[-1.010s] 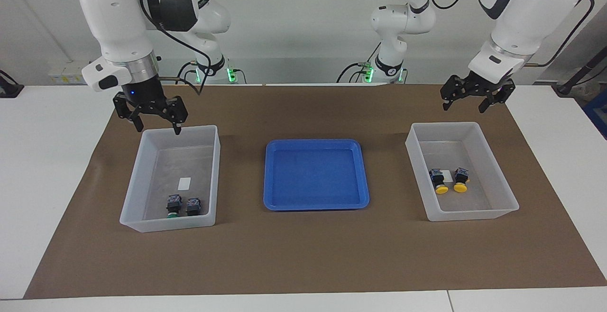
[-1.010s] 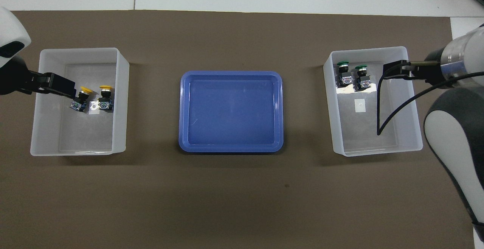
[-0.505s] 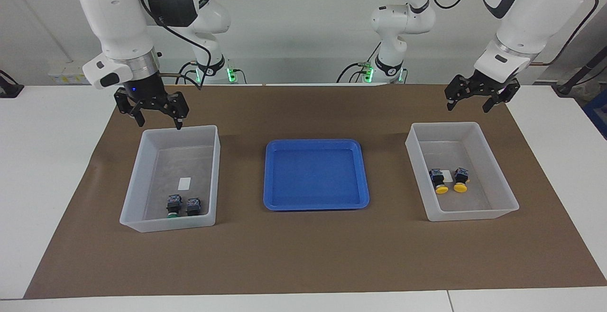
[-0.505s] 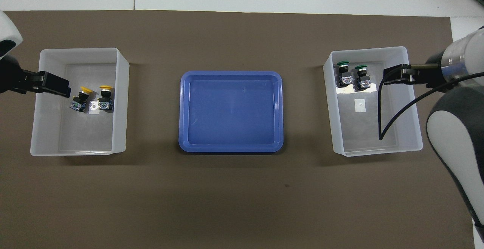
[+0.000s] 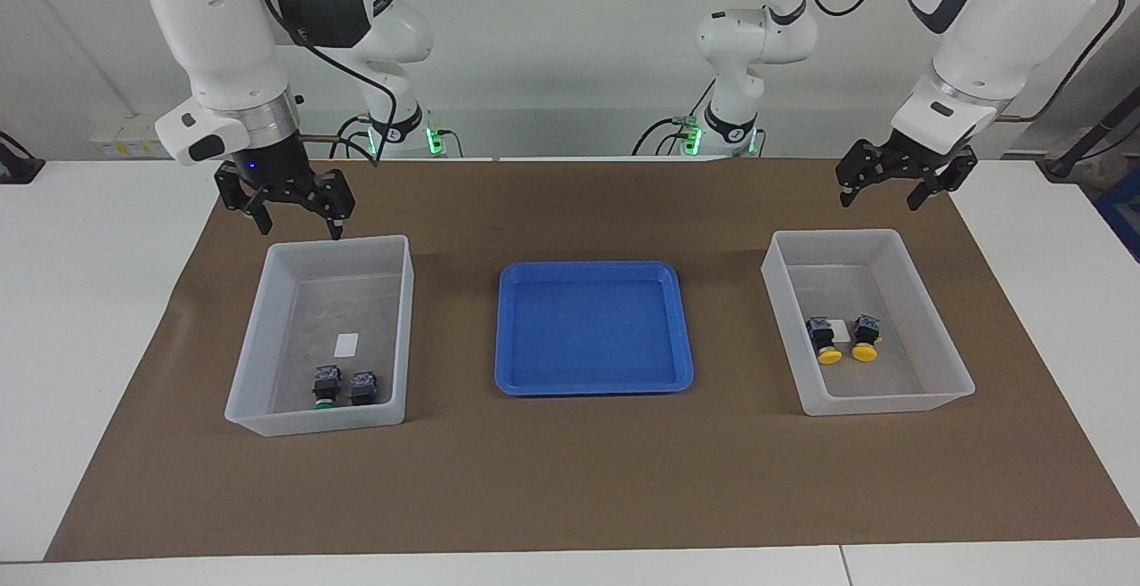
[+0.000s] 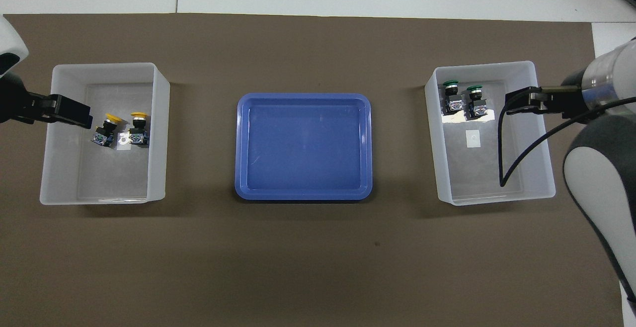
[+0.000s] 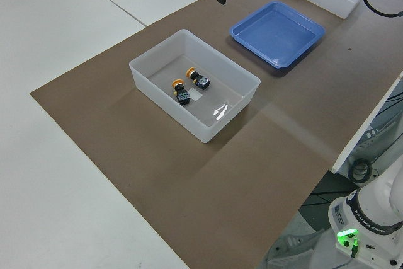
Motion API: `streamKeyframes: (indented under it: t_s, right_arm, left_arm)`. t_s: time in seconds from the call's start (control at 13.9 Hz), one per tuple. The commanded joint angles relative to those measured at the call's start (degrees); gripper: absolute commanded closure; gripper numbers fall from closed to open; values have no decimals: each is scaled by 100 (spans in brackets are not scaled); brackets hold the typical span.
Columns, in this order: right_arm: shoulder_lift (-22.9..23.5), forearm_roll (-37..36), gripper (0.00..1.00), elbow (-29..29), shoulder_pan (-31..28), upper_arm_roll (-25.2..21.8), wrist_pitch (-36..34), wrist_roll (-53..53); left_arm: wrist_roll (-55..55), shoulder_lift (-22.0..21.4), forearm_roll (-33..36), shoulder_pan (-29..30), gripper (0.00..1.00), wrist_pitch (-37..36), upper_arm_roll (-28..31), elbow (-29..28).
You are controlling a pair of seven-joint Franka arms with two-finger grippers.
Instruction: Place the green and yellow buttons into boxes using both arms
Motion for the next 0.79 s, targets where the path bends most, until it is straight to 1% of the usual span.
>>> streamKeyframes:
  t_s: [0.0,0.14,0.29,0.43,0.72]
  right_arm:
    - [-104,128,0,20,353,-379,-152,-160]
    - [-113,128,0,29,687,-643,-213,-151]
    - [-122,128,0,29,785,-679,-240,-142]
    - [-122,128,0,20,1039,-880,-248,-133]
    - [-122,154,0,55,1093,-943,-450,-125]
  left_arm:
    - [-37,-185,9,38,0,45,-29,-215]
    - [-37,-185,9,38,0,45,-29,-215]
    - [-37,-185,9,38,0,36,-29,-215]
    - [-37,-185,9,38,0,36,-29,-215]
    - [-37,-185,9,38,0,36,-29,-215]
